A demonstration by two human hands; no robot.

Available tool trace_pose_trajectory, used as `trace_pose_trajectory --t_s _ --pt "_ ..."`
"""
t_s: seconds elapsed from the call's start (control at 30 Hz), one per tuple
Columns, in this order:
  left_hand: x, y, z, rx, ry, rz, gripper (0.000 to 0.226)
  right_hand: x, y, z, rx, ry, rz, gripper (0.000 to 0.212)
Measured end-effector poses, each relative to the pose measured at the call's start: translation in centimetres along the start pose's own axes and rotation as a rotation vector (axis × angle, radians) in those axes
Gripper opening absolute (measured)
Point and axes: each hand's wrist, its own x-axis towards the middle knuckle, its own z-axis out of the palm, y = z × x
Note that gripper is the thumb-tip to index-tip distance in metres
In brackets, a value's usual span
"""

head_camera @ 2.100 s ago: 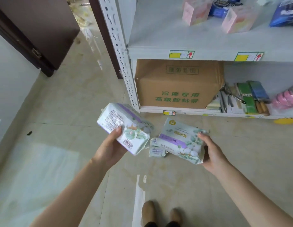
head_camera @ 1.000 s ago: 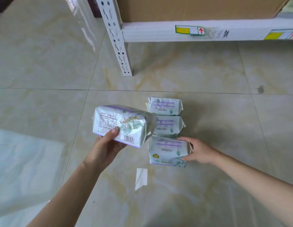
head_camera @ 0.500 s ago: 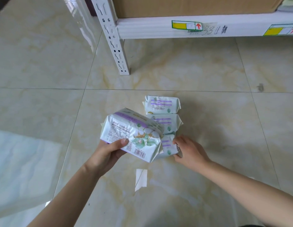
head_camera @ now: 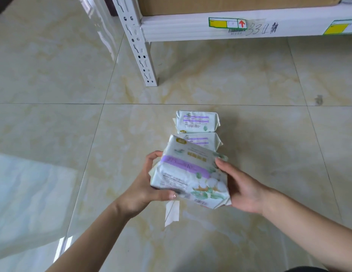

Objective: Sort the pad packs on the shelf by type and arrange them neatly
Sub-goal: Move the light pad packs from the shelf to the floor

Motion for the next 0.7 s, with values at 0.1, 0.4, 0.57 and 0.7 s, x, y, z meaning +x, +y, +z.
trace_pose_trajectory --t_s 0.1,0.4,0.57,0.7 --pt "-1.0 -0.4 -0.2 0.136 -0.072 -0.106 0.087 -0.8 1.4 -1.8 -0.181 0.163 -0.076 0.097" --pt "-3.3 -6.6 1.2 0.199 0.037 -0.324 0.077 -1.9 7.2 -4.7 -0.725 0.217 -0.184 0.089" --pt "-3.5 -10.5 1.2 0.506 0.159 -0.271 0.083 -0.8 11.4 -5.7 -1.165 0.383 -0.206 0.092" --pt "-2.6 -11.2 2.4 0.721 0.254 -0.164 0.075 -0.2 12.0 -5.8 -1.065 0.484 -0.161 0.089"
